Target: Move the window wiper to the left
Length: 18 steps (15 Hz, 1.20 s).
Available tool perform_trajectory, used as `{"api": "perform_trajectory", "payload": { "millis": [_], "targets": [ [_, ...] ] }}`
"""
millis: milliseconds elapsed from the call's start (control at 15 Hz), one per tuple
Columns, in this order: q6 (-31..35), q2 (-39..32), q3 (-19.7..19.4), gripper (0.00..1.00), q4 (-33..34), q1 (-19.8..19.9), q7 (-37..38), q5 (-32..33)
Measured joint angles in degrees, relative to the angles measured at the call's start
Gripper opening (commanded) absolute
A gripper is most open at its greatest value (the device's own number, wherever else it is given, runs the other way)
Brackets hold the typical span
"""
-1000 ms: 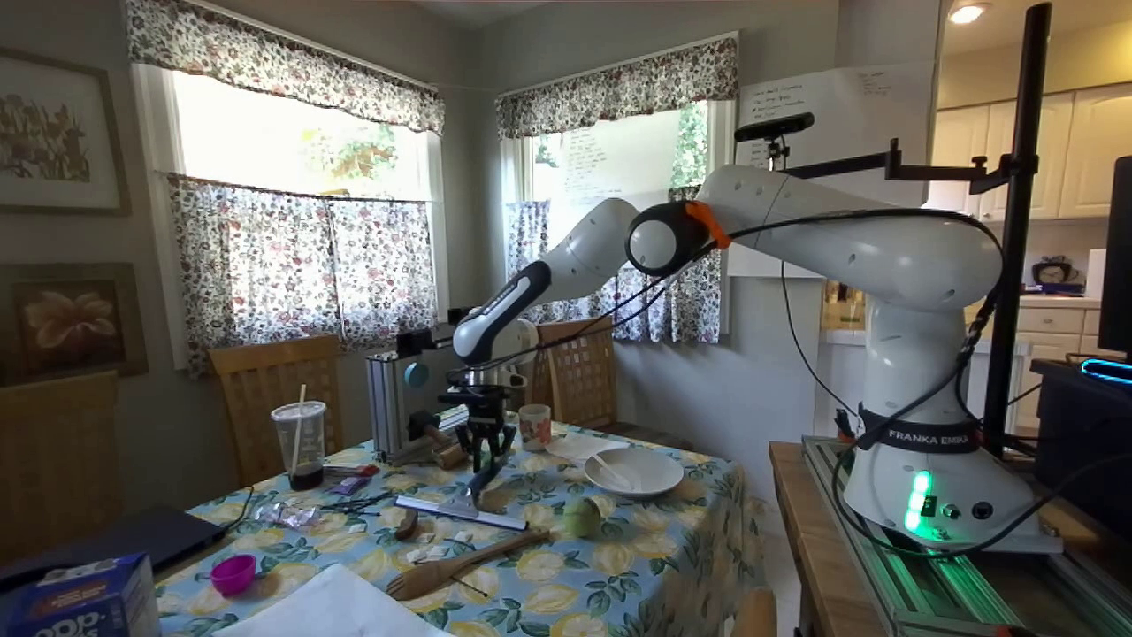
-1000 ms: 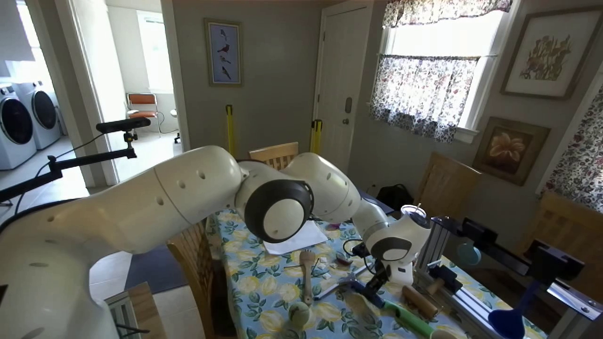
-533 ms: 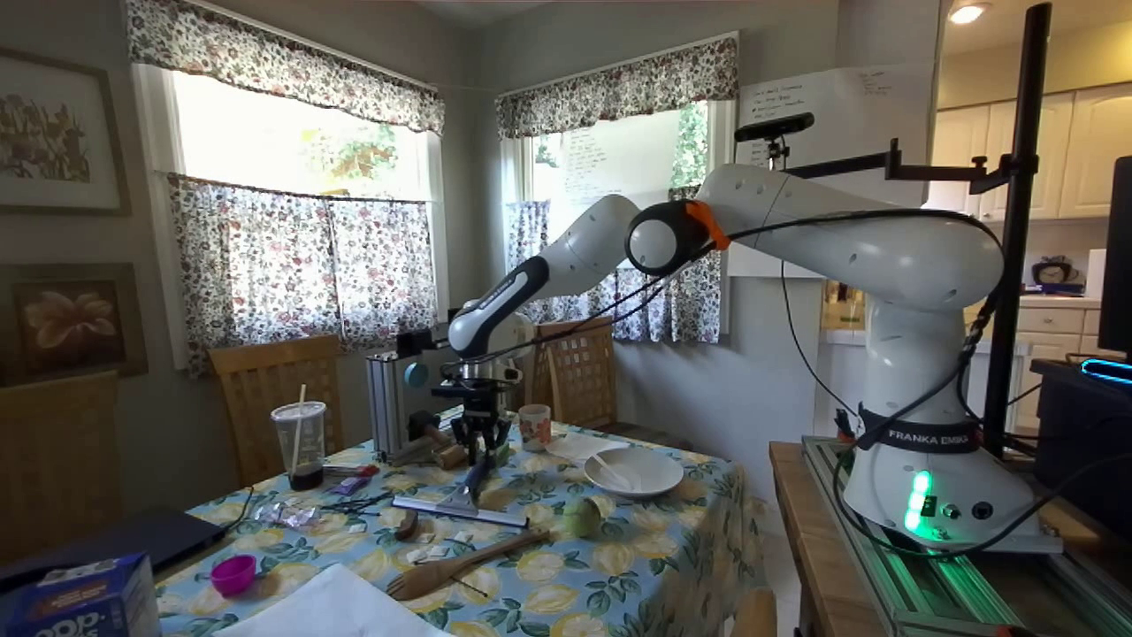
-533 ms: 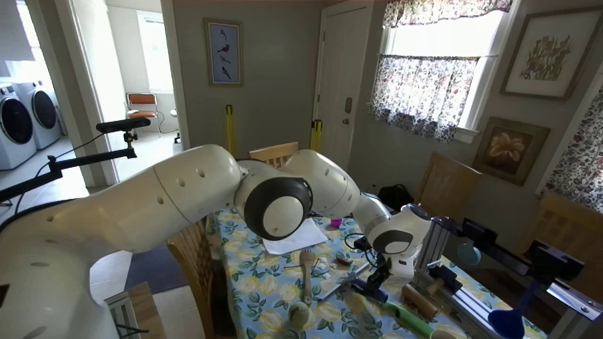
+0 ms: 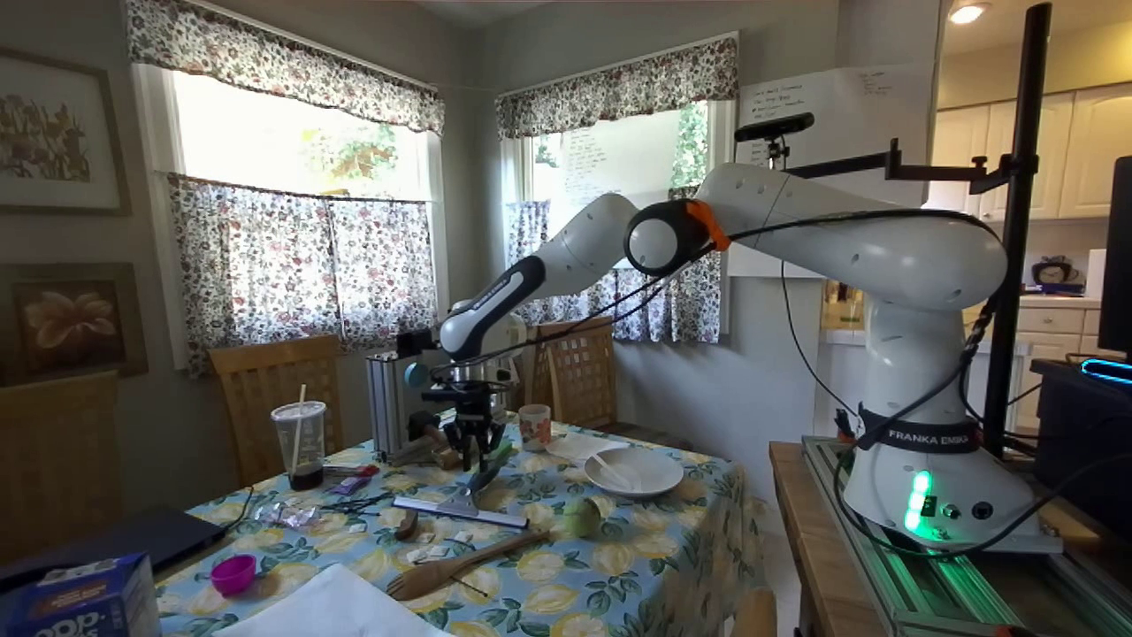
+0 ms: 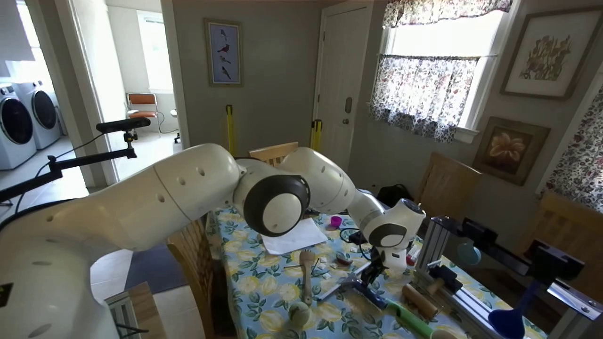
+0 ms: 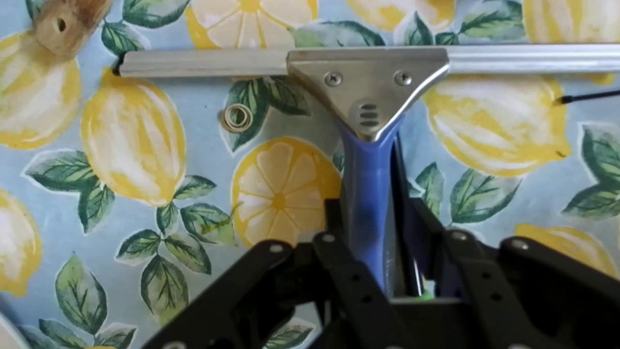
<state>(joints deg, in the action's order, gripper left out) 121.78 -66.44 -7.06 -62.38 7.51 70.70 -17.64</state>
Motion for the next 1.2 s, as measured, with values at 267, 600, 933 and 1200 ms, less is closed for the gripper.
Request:
{"api": "perform_trajectory", "payload": {
  "millis": [267,600,933,1200],
  "targets": [
    [-0.17,-0.12,0.48,0.64,0.03,-0.67,0.83,0.00],
    [-0.19,0.10,-1.05,0.93,0.03,-1.23,-0.28,4.53],
    [1.95,0.75,-2.31,1.00,-0.66,-1.46,-4.23,7.30],
    [7.23,0.95,-2.60,1.00,-2.36,-2.36,-5.63,7.48]
  ]
}}
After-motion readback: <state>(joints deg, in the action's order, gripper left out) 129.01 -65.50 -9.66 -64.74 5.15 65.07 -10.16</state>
